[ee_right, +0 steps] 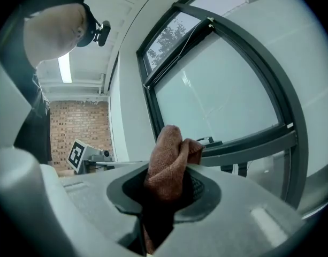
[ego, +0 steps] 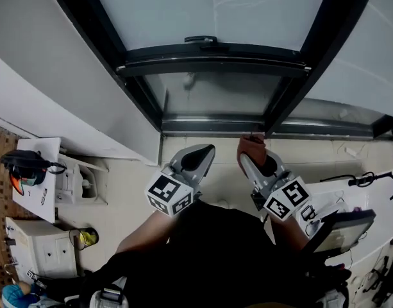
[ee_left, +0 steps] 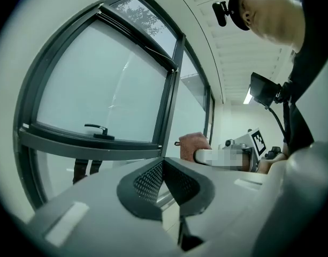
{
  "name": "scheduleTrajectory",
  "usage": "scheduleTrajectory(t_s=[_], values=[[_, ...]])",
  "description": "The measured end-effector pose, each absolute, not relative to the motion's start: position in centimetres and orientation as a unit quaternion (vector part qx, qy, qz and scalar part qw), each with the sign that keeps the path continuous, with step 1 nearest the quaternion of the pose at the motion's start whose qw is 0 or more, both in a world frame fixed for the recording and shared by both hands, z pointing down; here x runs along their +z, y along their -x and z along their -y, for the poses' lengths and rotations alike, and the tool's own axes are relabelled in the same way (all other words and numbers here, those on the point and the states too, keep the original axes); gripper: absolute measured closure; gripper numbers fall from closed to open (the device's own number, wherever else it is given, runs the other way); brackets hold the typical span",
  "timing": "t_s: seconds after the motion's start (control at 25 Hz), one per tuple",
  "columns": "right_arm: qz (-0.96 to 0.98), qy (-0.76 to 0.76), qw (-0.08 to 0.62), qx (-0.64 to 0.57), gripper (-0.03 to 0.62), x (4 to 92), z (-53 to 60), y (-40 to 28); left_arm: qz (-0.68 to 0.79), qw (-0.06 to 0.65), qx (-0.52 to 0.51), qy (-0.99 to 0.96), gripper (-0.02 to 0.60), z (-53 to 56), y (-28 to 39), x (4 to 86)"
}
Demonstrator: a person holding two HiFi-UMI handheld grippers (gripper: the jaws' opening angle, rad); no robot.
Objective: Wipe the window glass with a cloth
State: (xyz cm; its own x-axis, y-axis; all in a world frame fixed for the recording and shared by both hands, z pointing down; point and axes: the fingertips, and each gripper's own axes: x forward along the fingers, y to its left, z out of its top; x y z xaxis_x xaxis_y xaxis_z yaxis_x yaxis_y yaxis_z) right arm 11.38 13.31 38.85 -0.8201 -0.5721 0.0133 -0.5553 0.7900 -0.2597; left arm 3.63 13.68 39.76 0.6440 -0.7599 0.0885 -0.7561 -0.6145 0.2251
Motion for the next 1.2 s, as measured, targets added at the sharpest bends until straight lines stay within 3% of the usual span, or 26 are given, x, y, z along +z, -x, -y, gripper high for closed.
scheduleTrajectory(t_s=[0.32, 0.92, 1.2], values=[[-0.949, 0.295, 0.064, -0.089, 0.513, 36.2, -16.3, -11.1, 0.429, 0.093, -0.007, -0.899, 0.565, -16.6, -2.9, 36.9], [-0.926, 0.369, 0.040, -0.077, 0.513, 35.6, -24.6, -2.7, 0.374, 0.096, -0.027, -0.922, 0.565, -22.8, 6.3, 36.6], [-0.918, 0.388, 0.004, -0.089, 0.513, 37.5, -27.4, -2.4, 0.377, 0.104, -0.026, -0.920, 0.565, -24.8, 8.3, 37.6]])
